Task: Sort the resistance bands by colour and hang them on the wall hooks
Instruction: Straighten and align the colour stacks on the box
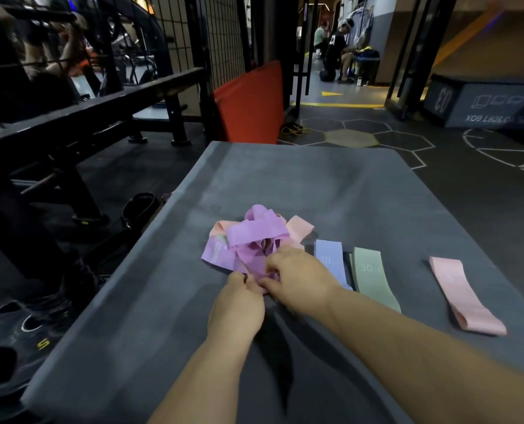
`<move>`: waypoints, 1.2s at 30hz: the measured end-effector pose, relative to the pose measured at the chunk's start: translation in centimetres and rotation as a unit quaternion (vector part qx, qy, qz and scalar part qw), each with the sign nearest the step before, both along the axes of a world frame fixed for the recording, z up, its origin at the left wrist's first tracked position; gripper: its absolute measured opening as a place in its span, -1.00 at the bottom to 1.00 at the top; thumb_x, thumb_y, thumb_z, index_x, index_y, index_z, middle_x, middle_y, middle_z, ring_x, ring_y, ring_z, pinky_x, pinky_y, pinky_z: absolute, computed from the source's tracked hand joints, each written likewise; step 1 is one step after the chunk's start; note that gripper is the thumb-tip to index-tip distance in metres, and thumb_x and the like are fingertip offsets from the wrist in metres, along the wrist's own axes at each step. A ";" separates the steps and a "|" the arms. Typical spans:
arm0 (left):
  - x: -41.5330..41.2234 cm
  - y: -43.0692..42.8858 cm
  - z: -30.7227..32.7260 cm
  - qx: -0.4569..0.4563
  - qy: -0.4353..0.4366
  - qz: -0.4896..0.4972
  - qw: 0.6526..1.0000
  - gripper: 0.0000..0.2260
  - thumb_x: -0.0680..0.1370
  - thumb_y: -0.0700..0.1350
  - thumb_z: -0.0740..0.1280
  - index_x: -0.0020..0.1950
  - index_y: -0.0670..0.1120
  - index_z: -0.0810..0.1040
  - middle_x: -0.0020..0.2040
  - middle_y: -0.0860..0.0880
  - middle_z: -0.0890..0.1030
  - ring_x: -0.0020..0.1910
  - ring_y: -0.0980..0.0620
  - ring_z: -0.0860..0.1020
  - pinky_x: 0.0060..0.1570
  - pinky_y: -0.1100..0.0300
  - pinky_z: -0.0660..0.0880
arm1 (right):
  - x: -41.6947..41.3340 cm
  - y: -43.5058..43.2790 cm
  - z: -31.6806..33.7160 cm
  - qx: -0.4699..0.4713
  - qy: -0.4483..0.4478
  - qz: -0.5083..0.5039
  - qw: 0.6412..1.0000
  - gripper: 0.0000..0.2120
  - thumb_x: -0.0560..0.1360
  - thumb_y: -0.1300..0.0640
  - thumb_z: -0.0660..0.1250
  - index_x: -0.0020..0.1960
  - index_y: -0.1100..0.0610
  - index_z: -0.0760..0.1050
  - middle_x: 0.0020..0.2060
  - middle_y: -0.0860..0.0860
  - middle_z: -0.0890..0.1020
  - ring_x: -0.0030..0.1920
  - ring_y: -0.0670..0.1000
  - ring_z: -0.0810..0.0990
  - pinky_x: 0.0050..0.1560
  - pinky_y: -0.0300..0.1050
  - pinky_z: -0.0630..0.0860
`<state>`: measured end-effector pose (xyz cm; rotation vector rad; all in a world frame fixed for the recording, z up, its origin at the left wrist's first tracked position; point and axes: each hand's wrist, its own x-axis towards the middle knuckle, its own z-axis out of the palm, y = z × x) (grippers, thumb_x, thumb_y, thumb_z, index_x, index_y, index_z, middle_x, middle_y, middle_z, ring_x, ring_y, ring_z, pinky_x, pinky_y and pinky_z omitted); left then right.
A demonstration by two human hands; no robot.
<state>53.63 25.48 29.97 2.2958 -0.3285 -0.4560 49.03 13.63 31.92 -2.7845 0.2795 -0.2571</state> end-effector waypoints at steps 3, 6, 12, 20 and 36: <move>-0.3 0.1 -0.1 -0.070 0.070 0.019 0.995 -0.58 0.55 0.26 0.00 0.01 -0.03 0.46 -0.04 -0.06 0.63 -0.08 -0.10 0.58 -0.06 0.06 0.47 | -1.5 1.0 -0.2 0.110 -0.052 -0.042 0.992 -0.82 0.48 -0.01 0.35 -0.23 0.06 0.48 -0.25 -0.07 0.55 -0.20 -0.02 0.49 -0.13 -0.12 0.48; -0.9 0.1 0.3 -0.151 0.146 0.034 0.977 -0.49 0.56 0.28 -0.02 0.03 -0.04 0.56 -0.23 -0.06 0.61 -0.29 -0.07 0.60 -0.28 0.15 0.49 | -3.0 1.8 -0.2 0.204 -0.079 -0.070 0.973 -0.75 0.45 0.02 0.41 -0.34 -0.03 0.41 -0.41 -0.13 0.51 -0.34 -0.16 0.45 -0.25 -0.29 0.40; -2.6 1.1 1.3 -0.240 0.263 0.061 0.932 -0.62 0.64 0.10 0.11 -0.20 -0.02 0.59 -0.41 -0.01 0.62 -0.34 -0.01 0.52 -0.24 0.17 0.48 | -6.2 3.1 -0.9 0.393 -0.088 -0.050 0.914 -0.82 0.40 0.20 0.46 -0.23 0.03 0.47 -0.37 -0.11 0.55 -0.34 -0.15 0.43 -0.21 -0.27 0.40; -4.8 2.2 1.6 -0.400 0.426 0.104 0.804 -0.80 0.60 -0.17 0.26 0.08 -0.28 0.55 -0.13 -0.24 0.64 -0.19 -0.16 0.61 -0.24 0.03 0.55 | -11.1 3.1 -0.2 0.413 0.022 -0.055 0.909 -0.70 0.43 0.17 0.43 0.09 -0.11 0.50 -0.17 -0.08 0.63 -0.18 -0.13 0.55 -0.06 -0.25 0.53; -6.8 2.7 1.5 -0.426 0.372 0.216 0.796 -0.88 0.49 -0.28 0.37 -0.14 -0.05 0.55 -0.21 0.01 0.61 -0.29 0.10 0.53 -0.29 0.29 0.36 | -19.5 -2.8 -1.1 0.491 0.019 -0.181 0.852 -0.85 0.51 0.39 0.29 -0.13 0.17 0.47 -0.40 0.02 0.49 -0.45 -0.06 0.47 -0.35 -0.20 0.38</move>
